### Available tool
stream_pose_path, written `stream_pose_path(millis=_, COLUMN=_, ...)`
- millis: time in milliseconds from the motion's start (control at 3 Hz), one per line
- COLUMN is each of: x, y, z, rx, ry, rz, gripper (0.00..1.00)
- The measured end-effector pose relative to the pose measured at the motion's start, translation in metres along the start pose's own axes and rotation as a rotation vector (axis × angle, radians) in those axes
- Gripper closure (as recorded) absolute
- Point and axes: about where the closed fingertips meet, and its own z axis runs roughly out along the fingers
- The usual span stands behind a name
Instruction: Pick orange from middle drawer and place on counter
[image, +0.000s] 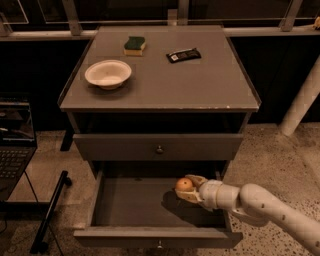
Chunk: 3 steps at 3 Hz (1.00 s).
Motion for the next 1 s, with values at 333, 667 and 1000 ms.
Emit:
stream_pose_path(millis=333, x=-0.036, y=-0.002, z=-0.052, rx=-0.034, ry=-0.022, rz=-0.026, gripper=1.00)
stream_pose_path(millis=667, x=-0.082, y=-0.008, z=-0.082, rx=-0.048, ry=-0.068, rz=-0.071, gripper=1.00)
stream_pose_path(millis=1000, x=-0.133, y=-0.011, z=-0.109, rx=-0.050, ry=-0.105, rz=-0.135, gripper=1.00)
